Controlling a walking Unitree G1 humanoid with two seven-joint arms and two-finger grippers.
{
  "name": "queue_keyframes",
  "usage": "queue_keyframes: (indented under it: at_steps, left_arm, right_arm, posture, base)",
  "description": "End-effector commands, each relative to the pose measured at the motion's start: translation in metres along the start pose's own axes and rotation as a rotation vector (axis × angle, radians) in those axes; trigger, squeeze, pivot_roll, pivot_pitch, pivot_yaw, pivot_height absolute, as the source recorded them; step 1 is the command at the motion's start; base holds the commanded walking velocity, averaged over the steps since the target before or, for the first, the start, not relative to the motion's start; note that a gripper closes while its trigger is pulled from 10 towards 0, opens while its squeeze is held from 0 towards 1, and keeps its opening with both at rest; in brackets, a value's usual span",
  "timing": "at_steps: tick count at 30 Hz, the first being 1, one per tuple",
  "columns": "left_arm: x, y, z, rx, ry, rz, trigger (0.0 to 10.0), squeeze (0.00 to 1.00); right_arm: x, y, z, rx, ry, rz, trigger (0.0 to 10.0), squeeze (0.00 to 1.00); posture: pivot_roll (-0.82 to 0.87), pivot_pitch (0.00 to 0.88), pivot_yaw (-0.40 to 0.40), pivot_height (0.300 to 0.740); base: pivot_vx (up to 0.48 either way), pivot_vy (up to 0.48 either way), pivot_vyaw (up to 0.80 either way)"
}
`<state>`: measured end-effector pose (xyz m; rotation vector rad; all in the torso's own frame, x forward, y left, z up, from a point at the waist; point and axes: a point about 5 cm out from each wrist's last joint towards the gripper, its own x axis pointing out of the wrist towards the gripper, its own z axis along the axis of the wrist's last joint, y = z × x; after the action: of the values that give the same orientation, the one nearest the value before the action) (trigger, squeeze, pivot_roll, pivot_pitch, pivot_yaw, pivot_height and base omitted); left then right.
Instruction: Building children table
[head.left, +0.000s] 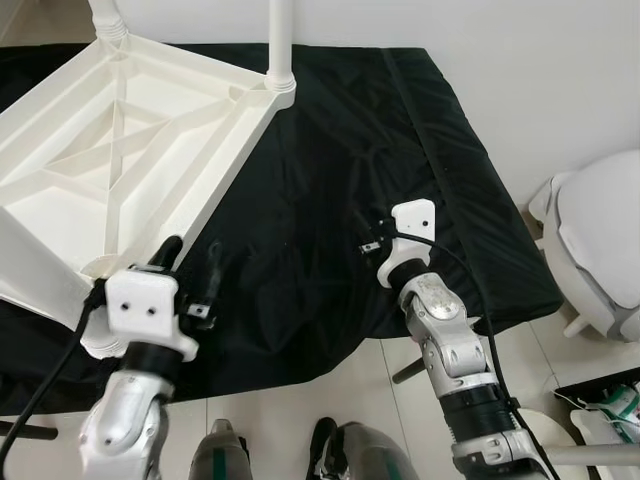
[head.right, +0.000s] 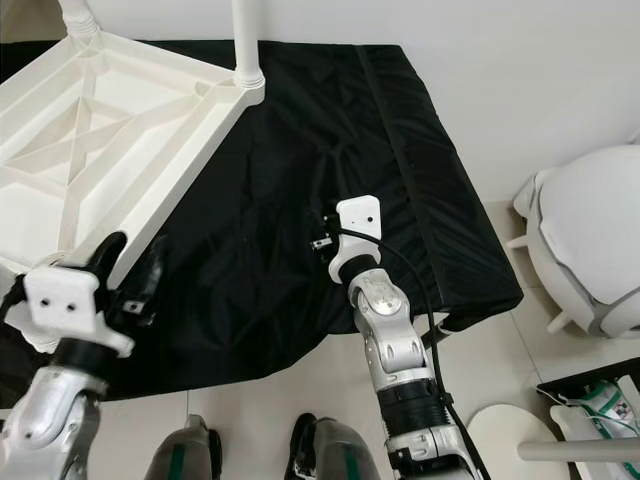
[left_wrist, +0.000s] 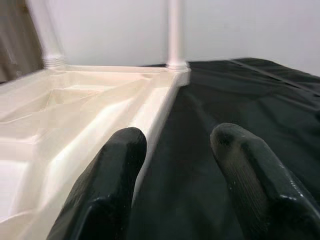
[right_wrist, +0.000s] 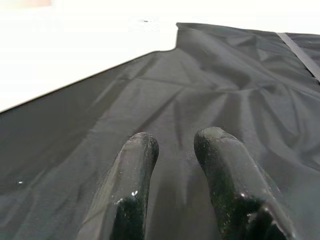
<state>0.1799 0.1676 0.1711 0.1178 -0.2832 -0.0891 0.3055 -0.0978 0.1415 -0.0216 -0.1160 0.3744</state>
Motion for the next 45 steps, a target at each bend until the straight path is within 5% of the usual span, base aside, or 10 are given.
queue_keyframes:
  at_steps: [1,5,7,12,22,35,45]
  left_arm:
    - [-0.004,0.006,0.004,0.050,-0.029,0.082,10.0,0.00]
    - [-0.011,0.008,0.004,0.100,-0.039,0.114,10.0,0.00]
    - [-0.034,0.013,-0.007,0.179,0.013,0.126,10.0,0.00]
    - [-0.048,0.018,-0.012,0.205,0.049,0.144,10.0,0.00]
    - [-0.065,0.019,-0.006,0.259,0.046,0.172,10.0,0.00]
    - [-0.100,0.045,-0.006,0.345,0.119,0.283,10.0,0.00]
    - [-0.113,0.036,-0.005,0.360,0.153,0.211,10.0,0.00]
  right_arm:
    - [0.001,0.000,-0.004,-0.004,0.012,0.011,10.0,0.00]
    - [0.003,0.001,-0.005,-0.010,0.012,0.024,10.0,0.00]
    - [0.007,0.000,-0.006,-0.023,0.013,0.045,10.0,0.00]
    - [0.009,0.000,-0.010,-0.033,0.021,0.061,10.0,0.00]
    - [0.017,0.008,-0.012,-0.030,0.018,0.113,10.0,0.00]
    - [0.022,0.019,-0.019,-0.025,0.028,0.184,10.0,0.00]
    - [0.023,0.026,-0.021,-0.020,0.029,0.212,10.0,0.00]
  posture:
    - [0.15,0.105,-0.104,0.740]
    - [0.16,0.106,-0.108,0.740]
    - [0.17,0.111,-0.113,0.740]
    - [0.20,0.116,-0.119,0.740]
    - [0.25,0.131,-0.144,0.740]
    - [0.30,0.148,-0.180,0.740]
    - [0.32,0.163,-0.179,0.740]
  base:
    - [0.000,0.000,0.00]
    - [0.000,0.000,0.00]
    - [0.000,0.000,0.00]
    - [0.000,0.000,0.00]
    - [0.000,0.000,0.00]
    - [0.000,0.000,0.00]
    - [0.000,0.000,0.00]
